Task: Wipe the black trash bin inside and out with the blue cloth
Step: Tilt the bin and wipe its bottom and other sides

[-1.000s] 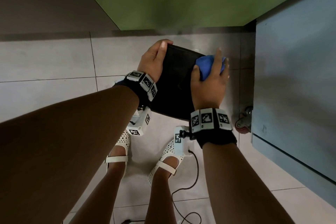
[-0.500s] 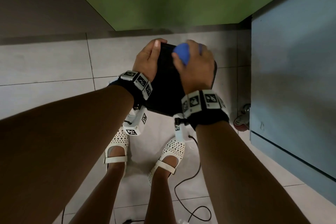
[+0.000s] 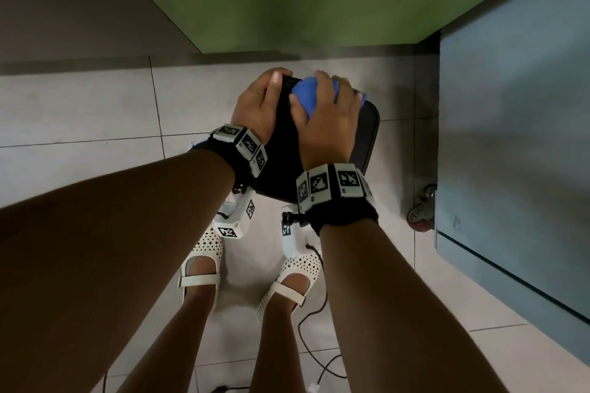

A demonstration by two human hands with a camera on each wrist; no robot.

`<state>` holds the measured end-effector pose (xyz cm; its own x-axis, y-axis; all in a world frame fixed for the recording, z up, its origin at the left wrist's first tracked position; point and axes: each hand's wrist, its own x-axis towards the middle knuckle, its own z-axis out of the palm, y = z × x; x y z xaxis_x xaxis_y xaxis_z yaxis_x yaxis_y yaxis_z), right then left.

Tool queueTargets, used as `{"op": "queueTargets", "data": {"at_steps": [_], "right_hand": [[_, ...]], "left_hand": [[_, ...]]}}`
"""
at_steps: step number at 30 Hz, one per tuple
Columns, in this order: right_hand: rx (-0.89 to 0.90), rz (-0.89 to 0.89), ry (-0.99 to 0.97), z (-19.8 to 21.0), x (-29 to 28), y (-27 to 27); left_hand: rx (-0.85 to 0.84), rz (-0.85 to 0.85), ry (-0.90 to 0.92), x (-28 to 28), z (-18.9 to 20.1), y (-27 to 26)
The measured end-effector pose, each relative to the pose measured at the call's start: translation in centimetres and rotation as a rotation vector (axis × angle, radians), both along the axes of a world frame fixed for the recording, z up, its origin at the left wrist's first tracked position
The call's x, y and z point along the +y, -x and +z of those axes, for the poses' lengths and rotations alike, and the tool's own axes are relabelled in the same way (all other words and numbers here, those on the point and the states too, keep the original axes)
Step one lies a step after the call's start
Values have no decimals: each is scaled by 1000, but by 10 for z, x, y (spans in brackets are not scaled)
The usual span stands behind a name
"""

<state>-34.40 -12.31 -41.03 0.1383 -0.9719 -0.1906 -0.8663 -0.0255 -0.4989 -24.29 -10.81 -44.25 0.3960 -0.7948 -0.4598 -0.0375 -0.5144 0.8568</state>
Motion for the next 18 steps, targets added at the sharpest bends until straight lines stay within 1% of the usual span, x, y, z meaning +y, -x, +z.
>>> {"op": "queueTargets", "data": {"at_steps": [1,2,3,4,5,6,7,9,12,14,15,16,17,18], "right_hand": [[4,-89,34,0,3,6],[-7,-221,37,-1,6,14],[-33,-389,-17,1,6,22],[-71,-564,-128,2,6,27],[-111,-700,-222,2,4,30],[-128,-753,-258,3,2,32],[-128,-738,-248,3,-2,33],[-129,-622,-201,5,-10,36],[-176,-368,-171,5,-26,37],[-207,-227,-166,6,-34,31],[-217,-166,-180,7,-35,27],[-219,-112,-200,8,-35,24],[-219,-70,-218,8,-35,23],[-222,-35,-231,9,-34,22]], "left_hand": [[-6,0,-3,0,-1,0],[-15,-6,-8,0,-2,-1],[-28,-14,-13,1,-2,-1],[-41,-24,-17,1,-2,-1],[-54,-28,-19,1,-2,-1],[-62,-25,-18,1,-1,0],[-73,-15,-18,2,0,1],[-88,38,-22,7,2,6],[-133,238,-74,27,3,24],[-177,383,-127,47,5,36],[-190,423,-155,58,6,39],[-203,428,-187,67,10,40],[-230,398,-232,73,13,37],[-275,332,-282,75,18,31]]}}
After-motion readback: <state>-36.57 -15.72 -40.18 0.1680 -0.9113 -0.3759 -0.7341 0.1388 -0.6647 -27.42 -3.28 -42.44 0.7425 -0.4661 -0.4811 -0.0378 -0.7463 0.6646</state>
